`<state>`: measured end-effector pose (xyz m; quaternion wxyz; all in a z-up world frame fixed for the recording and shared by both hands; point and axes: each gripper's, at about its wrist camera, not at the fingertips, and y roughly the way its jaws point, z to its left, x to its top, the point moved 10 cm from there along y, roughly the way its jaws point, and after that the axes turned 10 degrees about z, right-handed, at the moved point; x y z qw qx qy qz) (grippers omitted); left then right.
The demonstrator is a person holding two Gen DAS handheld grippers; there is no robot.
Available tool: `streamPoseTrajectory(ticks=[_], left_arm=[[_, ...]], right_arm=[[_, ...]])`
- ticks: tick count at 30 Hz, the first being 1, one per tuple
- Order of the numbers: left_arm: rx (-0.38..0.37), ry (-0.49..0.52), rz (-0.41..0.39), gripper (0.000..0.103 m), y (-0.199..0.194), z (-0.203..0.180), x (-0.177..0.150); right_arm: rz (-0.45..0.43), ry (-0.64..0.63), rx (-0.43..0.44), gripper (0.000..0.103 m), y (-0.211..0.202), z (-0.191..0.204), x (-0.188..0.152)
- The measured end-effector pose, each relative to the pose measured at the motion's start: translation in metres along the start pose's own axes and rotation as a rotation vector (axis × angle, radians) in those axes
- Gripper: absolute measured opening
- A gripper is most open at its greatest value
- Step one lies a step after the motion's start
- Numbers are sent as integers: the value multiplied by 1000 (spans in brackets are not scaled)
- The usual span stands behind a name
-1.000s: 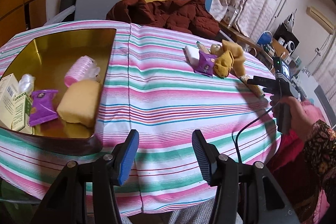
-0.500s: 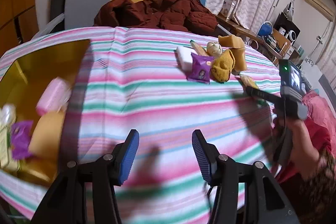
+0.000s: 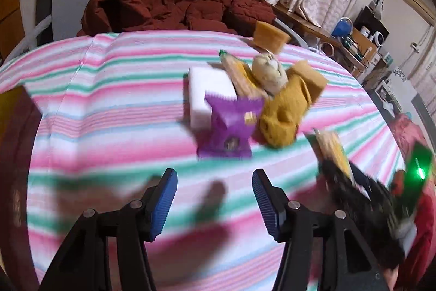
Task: Organize objects
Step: 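Grasp a purple snack packet with the left tool while the right tool holds the WEIDAN packet, then carry the purple packet over the tray and release it with the left tool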
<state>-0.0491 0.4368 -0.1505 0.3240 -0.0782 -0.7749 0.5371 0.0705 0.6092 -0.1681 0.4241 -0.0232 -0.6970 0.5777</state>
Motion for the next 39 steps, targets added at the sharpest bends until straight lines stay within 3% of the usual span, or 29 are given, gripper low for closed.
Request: streamPoseTrajectory(ticks=[9,13,16,19,28,32,39], left_arm=[[87,83,-39,60,30,-13,32],[104,101,-88,40,31,-9,29],[66,55,-112,37,24,0,30],[51,48,-133,36,19,6,23],[95,182,-261,36,-19,-5,-7],[90,161,-273,36,-29,7,-22],[97,131,-295,36,-47,27,-54]], right_arm=[[-15,-3,-6,50,-4,1,-5],[-17,-3,-6,50,-3,1,-4],[-19,-2,-8,50,-3,1,-4],[-21,-5,-14,50,-3,1,-4],[-33,-12,-44,49,-4,1,-3],[-47,-10,-51,48,-7,-1,-2],[-149,-39,-86,46,-28,4,4]])
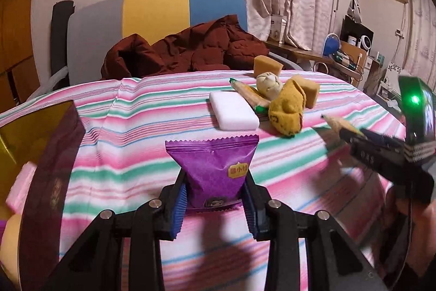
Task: Organize objects
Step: 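Carry the purple packet over the tray and release it with the left tool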
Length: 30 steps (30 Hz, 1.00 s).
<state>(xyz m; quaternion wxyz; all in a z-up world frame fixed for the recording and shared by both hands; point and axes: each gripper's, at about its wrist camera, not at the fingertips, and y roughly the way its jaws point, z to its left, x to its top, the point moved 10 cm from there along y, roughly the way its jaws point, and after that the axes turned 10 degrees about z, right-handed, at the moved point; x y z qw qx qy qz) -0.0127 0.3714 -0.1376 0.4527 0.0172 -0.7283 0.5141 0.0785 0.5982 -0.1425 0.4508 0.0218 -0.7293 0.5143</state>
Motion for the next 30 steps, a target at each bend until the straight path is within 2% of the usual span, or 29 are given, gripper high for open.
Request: streamPoseTrajectory(ticks=[5,8,13,17,22,30], left_arm=[[-7,-11,11,36,-15,10,-23],[-38,-66,5,36,-31,22,-31],[-74,-109,-61,36,-69,35,-24],[-76,-146,-116,36,-95,54,-12],[-29,-278,-122,36,-109,111,-2],[62,-474,-73,36,-107,207,-10]], right_arm=[[-48,-47,-25,46,-10,9,4],[-40,-72,-38,46,-7,12,3],[-45,-98,-48,46,-9,16,2],[-53,-114,-60,46,-11,20,1],[-64,-136,-72,46,-13,25,1],[-101,-162,-72,46,-22,31,2]])
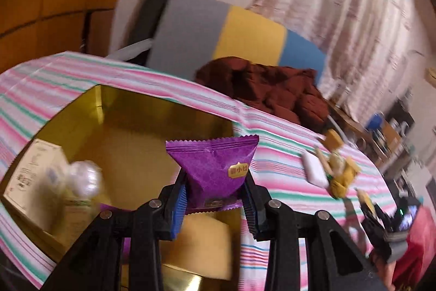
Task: Organize objects
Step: 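Carry the purple packet over the tray and release it with the left tool, then carry the WEIDAN packet over the tray and release it with the right tool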
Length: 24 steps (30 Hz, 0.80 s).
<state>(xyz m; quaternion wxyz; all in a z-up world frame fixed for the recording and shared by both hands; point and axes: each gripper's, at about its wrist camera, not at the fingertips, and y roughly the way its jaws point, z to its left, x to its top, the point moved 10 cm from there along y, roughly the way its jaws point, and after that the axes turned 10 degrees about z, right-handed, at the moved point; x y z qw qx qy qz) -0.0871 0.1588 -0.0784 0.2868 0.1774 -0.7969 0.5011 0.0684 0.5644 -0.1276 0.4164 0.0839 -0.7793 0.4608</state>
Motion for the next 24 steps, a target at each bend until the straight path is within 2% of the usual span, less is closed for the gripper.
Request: streamPoseTrajectory(ticks=[3,10,18,22,24], left_arm=[[28,-31,14,36,5,20,5],[62,-98,104,36,26,54,10],[75,-129,181,40,41,72,4],[70,-157,209,49,43,77,-2],[67,-165,206,49,40,78,-3]], right_arm=[[-15,-9,-3,46,-5,3,0],[-49,-61,29,46,-26,21,1],[-23,85,267,46,-65,59,-4],[-6,70,354,46,-78,91,-9],[-7,43,383,46,-85,107,-12]])
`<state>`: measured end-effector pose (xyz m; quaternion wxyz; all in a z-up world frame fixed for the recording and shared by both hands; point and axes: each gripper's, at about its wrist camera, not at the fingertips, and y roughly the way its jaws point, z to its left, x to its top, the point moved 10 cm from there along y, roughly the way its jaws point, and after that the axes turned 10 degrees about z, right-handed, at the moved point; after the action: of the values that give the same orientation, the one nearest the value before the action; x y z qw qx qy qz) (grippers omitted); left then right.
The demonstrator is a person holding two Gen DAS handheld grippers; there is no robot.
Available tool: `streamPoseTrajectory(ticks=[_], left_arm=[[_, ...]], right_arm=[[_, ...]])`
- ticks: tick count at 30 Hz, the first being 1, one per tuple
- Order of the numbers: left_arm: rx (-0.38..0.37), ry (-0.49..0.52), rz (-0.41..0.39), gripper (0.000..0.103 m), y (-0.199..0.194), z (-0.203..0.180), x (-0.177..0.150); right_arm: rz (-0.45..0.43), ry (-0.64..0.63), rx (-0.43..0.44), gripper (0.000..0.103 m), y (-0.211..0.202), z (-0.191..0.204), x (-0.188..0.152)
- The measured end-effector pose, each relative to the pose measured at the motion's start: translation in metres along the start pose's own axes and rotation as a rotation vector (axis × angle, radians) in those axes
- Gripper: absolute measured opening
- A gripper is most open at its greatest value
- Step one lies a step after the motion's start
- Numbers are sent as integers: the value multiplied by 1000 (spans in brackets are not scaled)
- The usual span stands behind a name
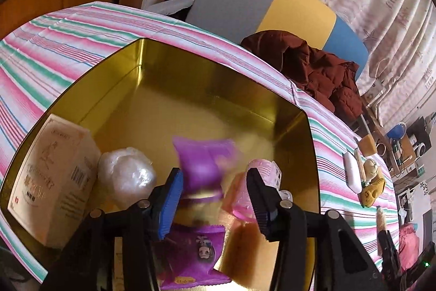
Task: Organize objects
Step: 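Carry the WEIDAN packet over the tray and release it with the right tool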
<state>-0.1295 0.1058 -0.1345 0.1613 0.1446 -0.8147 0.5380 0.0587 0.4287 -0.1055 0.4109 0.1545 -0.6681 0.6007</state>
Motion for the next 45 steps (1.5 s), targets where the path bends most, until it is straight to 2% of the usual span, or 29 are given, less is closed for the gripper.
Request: streamPoseTrajectory(ticks=[3,10,13,17,26,32,38,39,40,42,45], left_arm=[[-6,12,-43,50,-14,-1,-4],[44,91,-193,50,-56,0,-31],[52,93,-227,51,-64,3,-39],[48,76,-193,51,-57,11,-45],[56,45,-205,51,-61,17,-50],[76,42,-201,51,-63,23,-47],[73,7,-204,51,-67,32,-42],[74,6,-207,51,-68,34,-42],[74,2,-209,51,-69,35,-41],[72,-5,-207,51,-69,37,-40],[67,-17,-211,51,-70,39,-39]], right_arm=[[10,-32,51,46,-2,27,-5],[35,-97,159,46,-6,89,-5],[43,-123,206,46,-7,115,-2],[59,-152,262,46,-8,150,5],[87,-314,316,46,2,238,34],[192,-310,333,46,41,272,47],[310,-244,315,47,92,290,62],[320,-236,317,48,96,292,63],[338,-222,323,57,103,293,64],[348,-205,309,68,110,292,65],[333,-184,311,69,107,284,65]])
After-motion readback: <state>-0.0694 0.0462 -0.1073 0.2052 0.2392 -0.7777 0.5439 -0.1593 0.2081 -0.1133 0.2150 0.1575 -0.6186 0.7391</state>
